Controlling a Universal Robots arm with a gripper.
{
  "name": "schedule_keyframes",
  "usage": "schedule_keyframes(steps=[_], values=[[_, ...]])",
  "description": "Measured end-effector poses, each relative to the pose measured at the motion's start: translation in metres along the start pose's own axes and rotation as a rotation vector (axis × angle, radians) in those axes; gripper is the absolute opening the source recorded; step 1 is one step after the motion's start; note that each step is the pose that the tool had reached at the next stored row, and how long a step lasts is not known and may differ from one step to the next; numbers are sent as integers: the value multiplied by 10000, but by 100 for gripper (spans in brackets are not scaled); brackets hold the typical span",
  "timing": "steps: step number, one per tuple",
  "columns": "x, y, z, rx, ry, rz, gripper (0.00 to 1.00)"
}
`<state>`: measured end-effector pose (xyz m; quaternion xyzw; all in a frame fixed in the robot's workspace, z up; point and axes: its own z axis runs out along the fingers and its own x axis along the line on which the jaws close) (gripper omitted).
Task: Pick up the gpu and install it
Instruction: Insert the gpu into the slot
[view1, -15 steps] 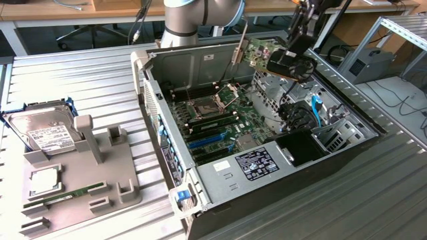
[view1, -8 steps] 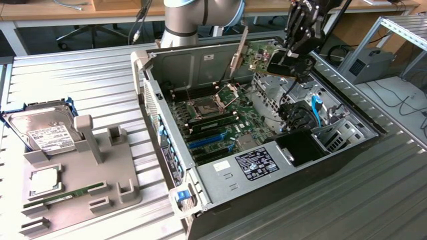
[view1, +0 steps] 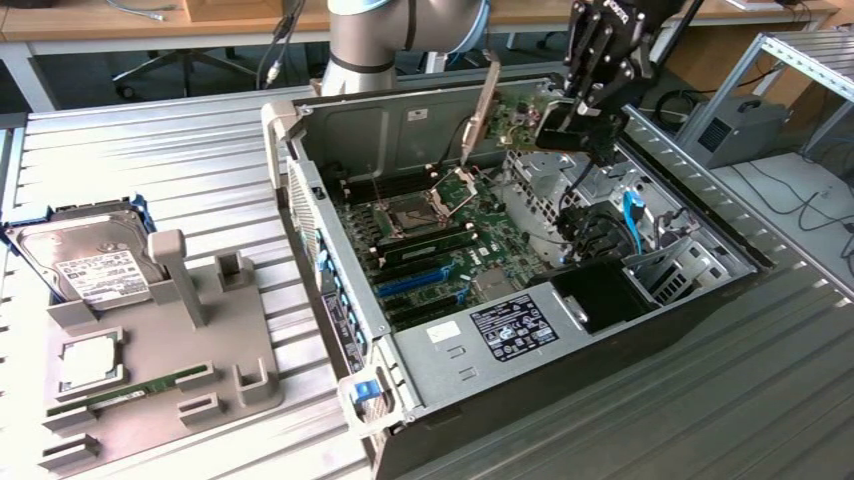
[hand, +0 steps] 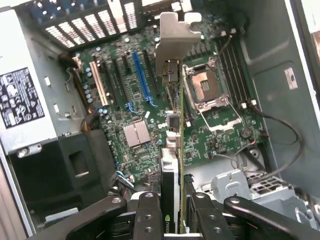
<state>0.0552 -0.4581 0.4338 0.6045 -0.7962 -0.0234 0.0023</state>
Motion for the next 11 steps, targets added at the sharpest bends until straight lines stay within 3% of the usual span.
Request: schedule_keyframes(steps=[11], values=[[-1, 0, 4, -52, 86, -2124, 27]])
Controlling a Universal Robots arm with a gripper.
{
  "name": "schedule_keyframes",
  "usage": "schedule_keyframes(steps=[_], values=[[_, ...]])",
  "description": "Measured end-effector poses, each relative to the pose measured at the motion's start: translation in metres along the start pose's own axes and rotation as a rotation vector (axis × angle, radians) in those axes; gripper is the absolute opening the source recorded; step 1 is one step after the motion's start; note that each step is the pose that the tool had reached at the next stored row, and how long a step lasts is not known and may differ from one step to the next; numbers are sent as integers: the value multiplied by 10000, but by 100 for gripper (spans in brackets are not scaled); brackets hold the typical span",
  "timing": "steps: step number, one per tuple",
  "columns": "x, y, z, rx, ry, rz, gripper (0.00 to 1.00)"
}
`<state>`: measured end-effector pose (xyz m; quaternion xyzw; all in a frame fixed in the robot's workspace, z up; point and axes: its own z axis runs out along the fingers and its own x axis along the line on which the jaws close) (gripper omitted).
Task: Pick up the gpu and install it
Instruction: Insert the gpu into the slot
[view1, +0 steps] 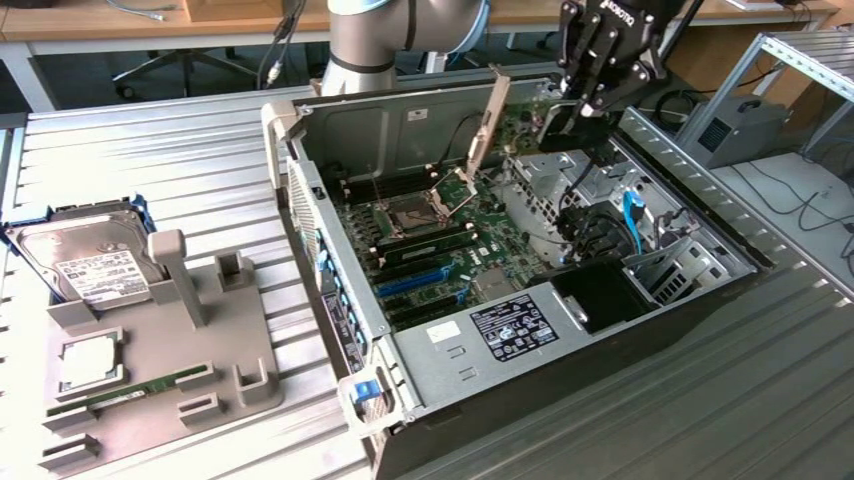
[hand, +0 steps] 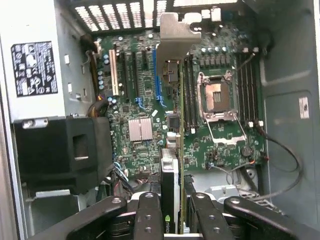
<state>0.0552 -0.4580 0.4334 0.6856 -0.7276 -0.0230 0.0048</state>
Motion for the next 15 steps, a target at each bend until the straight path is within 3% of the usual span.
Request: schedule_keyframes(steps=[7, 15], values=[[-1, 0, 2, -34, 57, -1420, 27], [-1, 1, 3, -35, 58, -1424, 27]])
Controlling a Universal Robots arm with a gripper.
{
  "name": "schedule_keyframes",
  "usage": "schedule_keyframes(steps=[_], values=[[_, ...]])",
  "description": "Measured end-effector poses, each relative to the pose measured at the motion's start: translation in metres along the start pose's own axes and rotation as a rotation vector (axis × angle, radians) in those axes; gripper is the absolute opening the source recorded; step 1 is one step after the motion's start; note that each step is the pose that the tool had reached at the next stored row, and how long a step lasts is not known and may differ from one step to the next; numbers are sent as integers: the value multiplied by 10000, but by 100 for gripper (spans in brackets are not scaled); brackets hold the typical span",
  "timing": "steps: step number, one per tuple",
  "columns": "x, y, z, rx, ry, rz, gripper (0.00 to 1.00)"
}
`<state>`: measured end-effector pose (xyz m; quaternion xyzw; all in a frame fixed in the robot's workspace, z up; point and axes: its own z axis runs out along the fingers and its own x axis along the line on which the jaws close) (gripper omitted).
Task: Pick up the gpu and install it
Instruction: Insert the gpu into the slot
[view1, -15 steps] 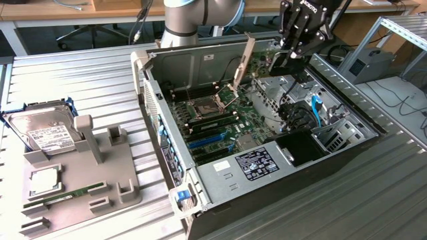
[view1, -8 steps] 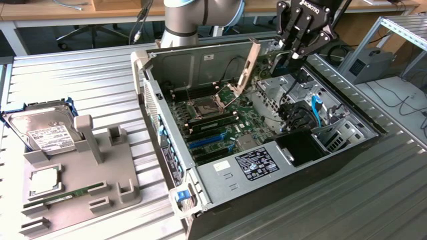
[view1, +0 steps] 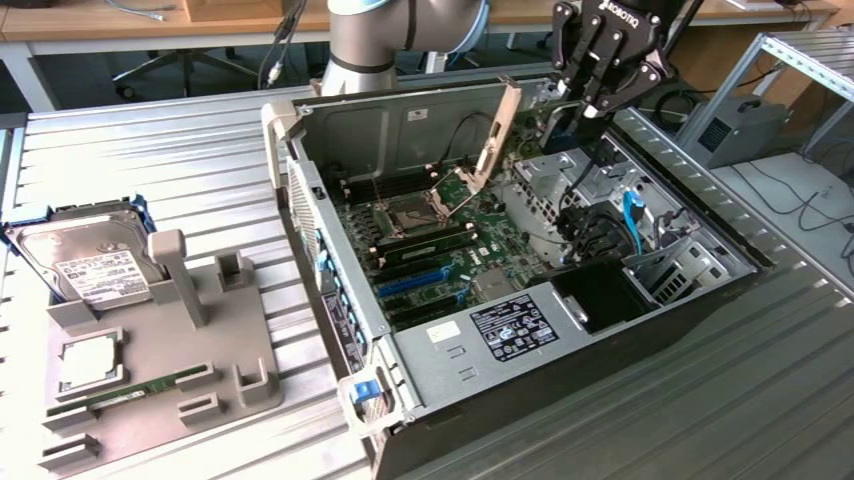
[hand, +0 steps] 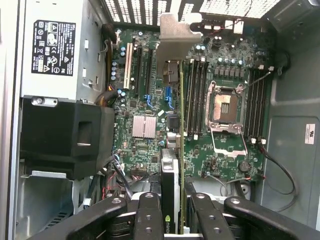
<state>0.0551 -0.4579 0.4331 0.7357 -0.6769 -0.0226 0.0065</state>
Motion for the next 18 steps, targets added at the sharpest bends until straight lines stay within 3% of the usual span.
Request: schedule_keyframes(steps=[5, 12, 18], values=[[-2, 27, 2, 7, -13, 315, 27], [-4, 44, 3, 10, -15, 354, 27], [-13, 155, 11, 9, -15, 351, 27]])
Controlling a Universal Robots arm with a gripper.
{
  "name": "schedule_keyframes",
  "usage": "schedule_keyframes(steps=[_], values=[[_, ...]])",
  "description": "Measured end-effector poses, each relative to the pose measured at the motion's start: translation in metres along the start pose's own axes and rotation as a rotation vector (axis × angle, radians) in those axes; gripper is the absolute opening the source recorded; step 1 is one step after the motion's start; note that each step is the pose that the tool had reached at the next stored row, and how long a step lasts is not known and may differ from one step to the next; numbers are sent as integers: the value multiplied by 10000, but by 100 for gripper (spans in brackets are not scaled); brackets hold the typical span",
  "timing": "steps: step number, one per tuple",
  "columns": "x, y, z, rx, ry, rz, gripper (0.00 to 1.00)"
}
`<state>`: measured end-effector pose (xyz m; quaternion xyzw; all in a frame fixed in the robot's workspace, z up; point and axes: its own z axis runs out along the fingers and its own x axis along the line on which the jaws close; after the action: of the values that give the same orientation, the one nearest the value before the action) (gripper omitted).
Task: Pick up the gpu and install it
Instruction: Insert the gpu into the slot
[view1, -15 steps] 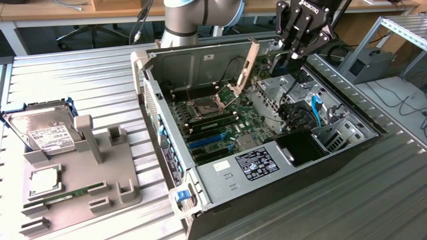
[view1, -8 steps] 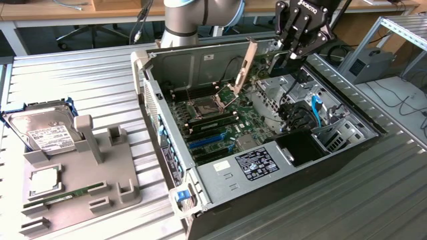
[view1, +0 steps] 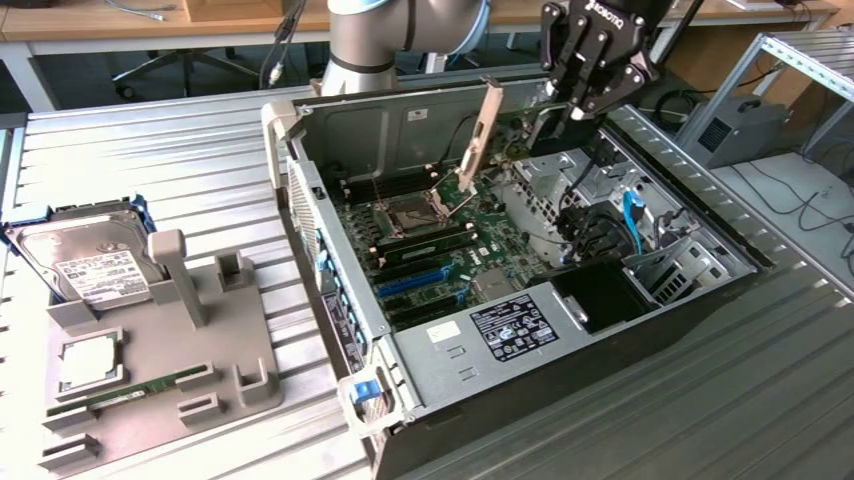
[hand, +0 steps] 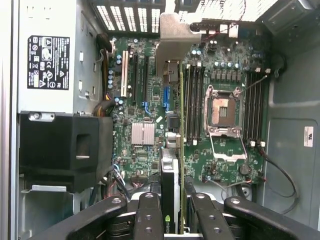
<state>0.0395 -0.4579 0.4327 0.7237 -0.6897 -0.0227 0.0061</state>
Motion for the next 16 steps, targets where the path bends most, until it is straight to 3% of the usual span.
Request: schedule_keyframes(steps=[4, 16], values=[[-6, 142, 10, 0, -1, 0, 27], [-9, 158, 18, 1, -1, 0, 27]])
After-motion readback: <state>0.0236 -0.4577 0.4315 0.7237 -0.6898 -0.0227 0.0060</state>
